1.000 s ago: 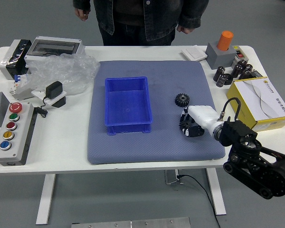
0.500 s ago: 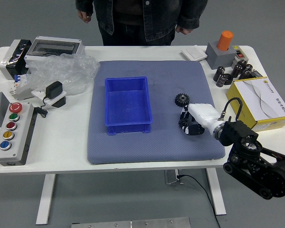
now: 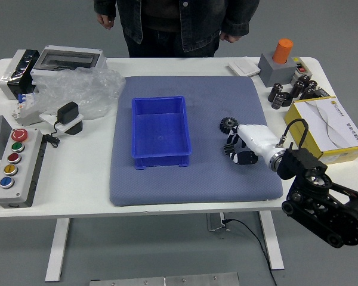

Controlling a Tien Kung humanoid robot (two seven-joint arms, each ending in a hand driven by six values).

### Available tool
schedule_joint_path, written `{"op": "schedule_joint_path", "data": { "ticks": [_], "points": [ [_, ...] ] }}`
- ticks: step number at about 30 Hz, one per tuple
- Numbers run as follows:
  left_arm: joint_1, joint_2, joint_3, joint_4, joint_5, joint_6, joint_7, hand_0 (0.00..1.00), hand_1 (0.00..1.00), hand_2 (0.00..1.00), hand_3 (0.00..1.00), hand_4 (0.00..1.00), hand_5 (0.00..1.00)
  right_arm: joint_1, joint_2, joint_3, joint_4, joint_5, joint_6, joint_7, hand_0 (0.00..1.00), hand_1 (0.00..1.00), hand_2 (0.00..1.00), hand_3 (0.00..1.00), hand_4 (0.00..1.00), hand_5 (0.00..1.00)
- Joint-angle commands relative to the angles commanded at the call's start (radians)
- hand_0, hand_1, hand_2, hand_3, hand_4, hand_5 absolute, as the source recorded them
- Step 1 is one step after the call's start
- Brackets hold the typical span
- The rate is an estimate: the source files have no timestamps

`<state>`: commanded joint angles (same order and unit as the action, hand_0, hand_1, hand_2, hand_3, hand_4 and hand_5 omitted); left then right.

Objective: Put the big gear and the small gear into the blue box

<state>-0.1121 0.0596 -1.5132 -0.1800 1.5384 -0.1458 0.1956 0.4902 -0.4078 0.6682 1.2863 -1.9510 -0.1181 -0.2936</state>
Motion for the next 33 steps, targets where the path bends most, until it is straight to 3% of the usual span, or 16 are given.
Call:
{"op": "schedule_joint_path", "data": {
  "ticks": [13, 22, 29, 33],
  "points": [
    [-0.001, 0.001, -0.004, 0.0, 0.002, -0.001, 0.001, 0.726, 0.676, 0.693, 0.693, 0.438, 0.02, 0.025, -0.008, 0.029, 0.043, -0.01, 0.003, -0.009, 0.537, 0.458, 0.472, 0.47, 0.57, 0.06],
    [-0.001, 0.004, -0.006, 0.0, 0.002, -0.001, 0.002, 0.726, 0.675, 0.692, 0.692, 0.437, 0.019, 0.068, -0.003, 0.05, 0.112, -0.026, 0.015, -0.026, 0.534, 0.458, 0.47, 0.469, 0.581, 0.041],
    [-0.001, 0.006, -0.01, 0.0, 0.005, -0.003, 0.003, 0.726, 0.675, 0.693, 0.693, 0.435, 0.017, 0.112, 0.028, 0.056, 0.163, -0.043, 0.023, -0.035, 0.531, 0.457, 0.469, 0.468, 0.585, 0.037],
    [-0.002, 0.006, -0.012, 0.0, 0.008, -0.004, 0.004, 0.726, 0.674, 0.691, 0.693, 0.435, 0.015, 0.139, 0.069, 0.049, 0.173, -0.053, 0.024, -0.037, 0.534, 0.461, 0.471, 0.47, 0.591, 0.034]
  ]
}}
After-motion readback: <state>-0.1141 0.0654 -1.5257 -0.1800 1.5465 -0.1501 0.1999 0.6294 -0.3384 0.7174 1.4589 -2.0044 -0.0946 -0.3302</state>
